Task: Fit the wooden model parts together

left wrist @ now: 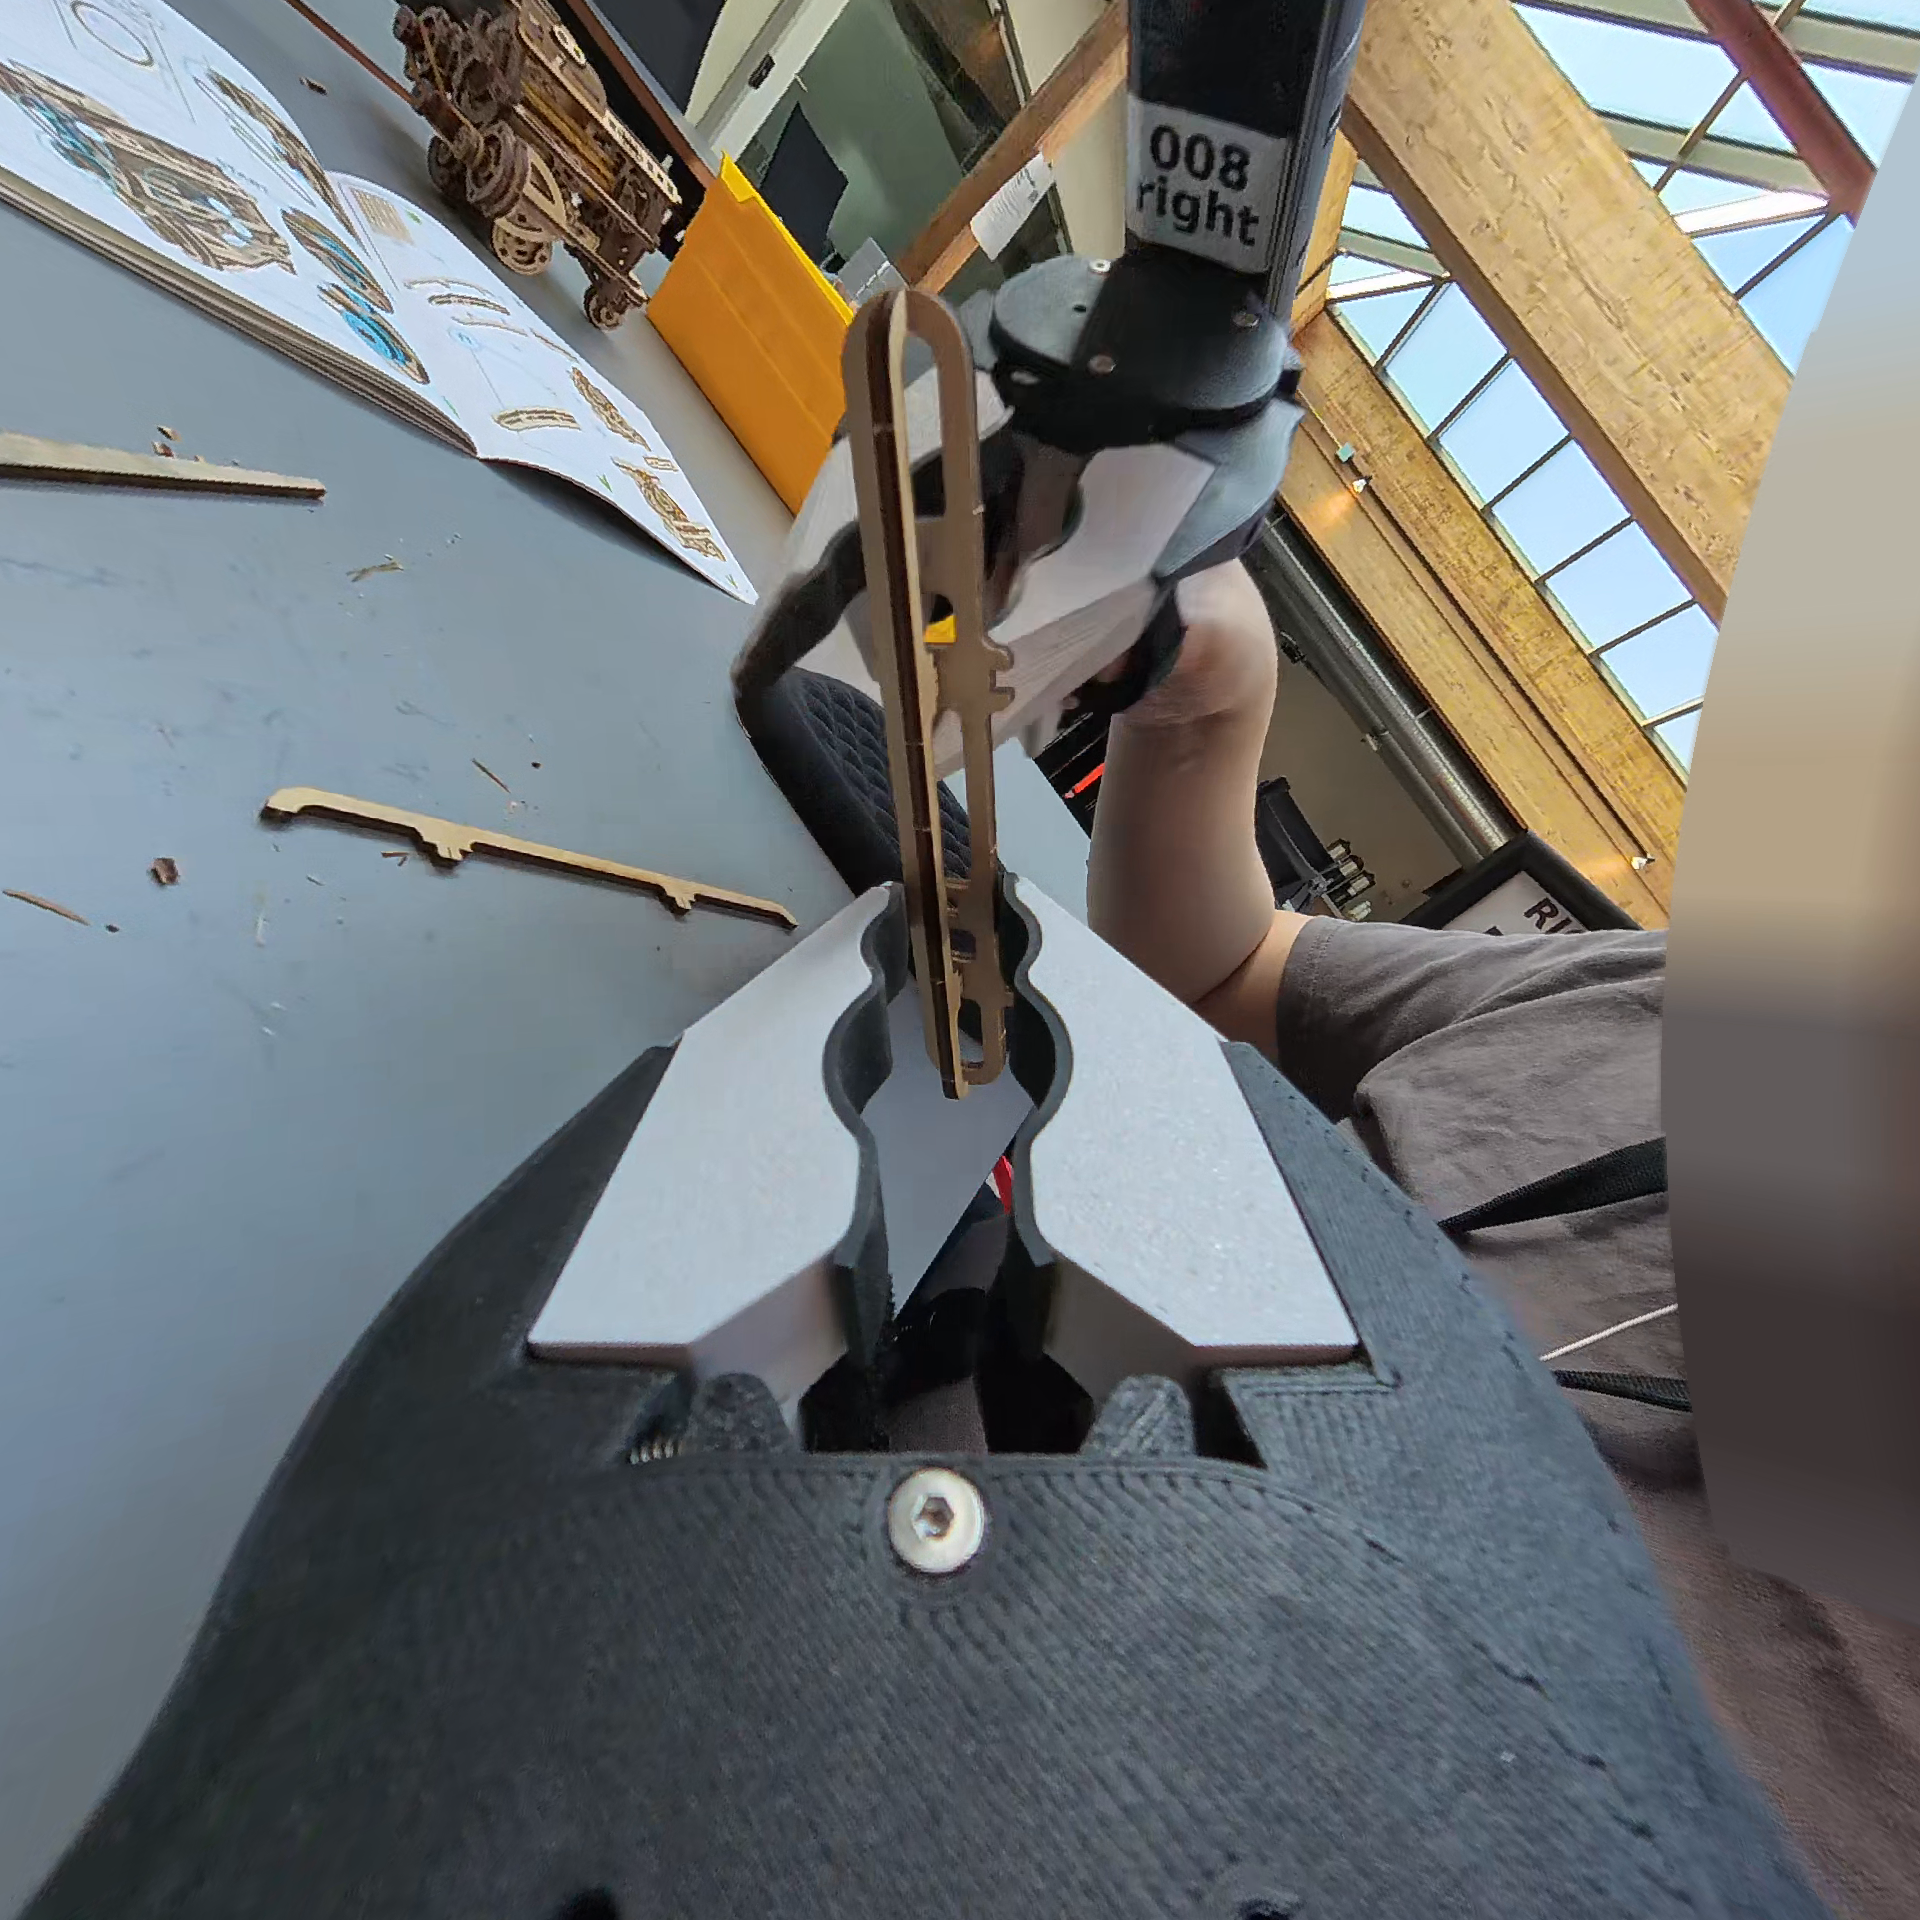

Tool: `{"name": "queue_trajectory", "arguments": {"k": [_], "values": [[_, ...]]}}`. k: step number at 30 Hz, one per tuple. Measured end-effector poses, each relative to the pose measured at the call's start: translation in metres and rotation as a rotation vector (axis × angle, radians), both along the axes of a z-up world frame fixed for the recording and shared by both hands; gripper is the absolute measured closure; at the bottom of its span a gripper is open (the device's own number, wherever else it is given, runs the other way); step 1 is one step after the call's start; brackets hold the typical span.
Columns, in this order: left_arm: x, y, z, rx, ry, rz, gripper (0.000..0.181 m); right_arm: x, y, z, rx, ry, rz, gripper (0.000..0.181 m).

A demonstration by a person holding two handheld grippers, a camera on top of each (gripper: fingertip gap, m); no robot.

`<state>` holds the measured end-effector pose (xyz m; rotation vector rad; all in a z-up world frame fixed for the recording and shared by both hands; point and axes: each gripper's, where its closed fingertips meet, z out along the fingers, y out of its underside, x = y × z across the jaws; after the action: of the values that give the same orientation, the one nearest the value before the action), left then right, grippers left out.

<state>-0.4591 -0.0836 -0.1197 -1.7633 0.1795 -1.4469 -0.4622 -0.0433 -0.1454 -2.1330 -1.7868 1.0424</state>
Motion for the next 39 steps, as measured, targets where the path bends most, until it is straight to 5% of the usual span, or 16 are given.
{"name": "queue_trajectory", "arguments": {"k": [3,5,10,17,31,34,37,39], "values": [[0.001,0.002,0.002,0.008,0.0,0.013,0.167,-0.027,-0.014,0.055,-0.2,0.318,-0.027,0.134],[0.001,0.004,0.005,0.023,-0.003,0.023,0.167,-0.031,-0.017,0.054,-0.274,0.306,-0.037,0.124],[0.003,0.006,0.006,0.032,0.01,0.04,0.167,-0.03,-0.031,0.04,-0.355,0.266,0.023,0.165],[-0.005,0.006,0.026,0.124,-0.06,0.067,0.162,-0.022,-0.036,0.056,-0.439,0.308,0.074,0.168],[-0.004,0.007,0.033,0.211,-0.081,0.043,0.167,-0.022,-0.034,0.063,-0.457,0.365,0.096,0.167],[-0.016,0.009,0.03,0.21,-0.056,0.092,0.167,-0.018,-0.02,0.066,-0.38,0.394,0.099,0.153],[-0.029,0.006,0.031,0.215,-0.063,0.129,0.167,-0.011,0.004,0.054,-0.282,0.388,0.045,0.156],[-0.035,0.004,0.028,0.216,-0.047,0.148,0.167,-0.008,0.023,0.02,-0.157,0.26,-0.051,0.165]]}}
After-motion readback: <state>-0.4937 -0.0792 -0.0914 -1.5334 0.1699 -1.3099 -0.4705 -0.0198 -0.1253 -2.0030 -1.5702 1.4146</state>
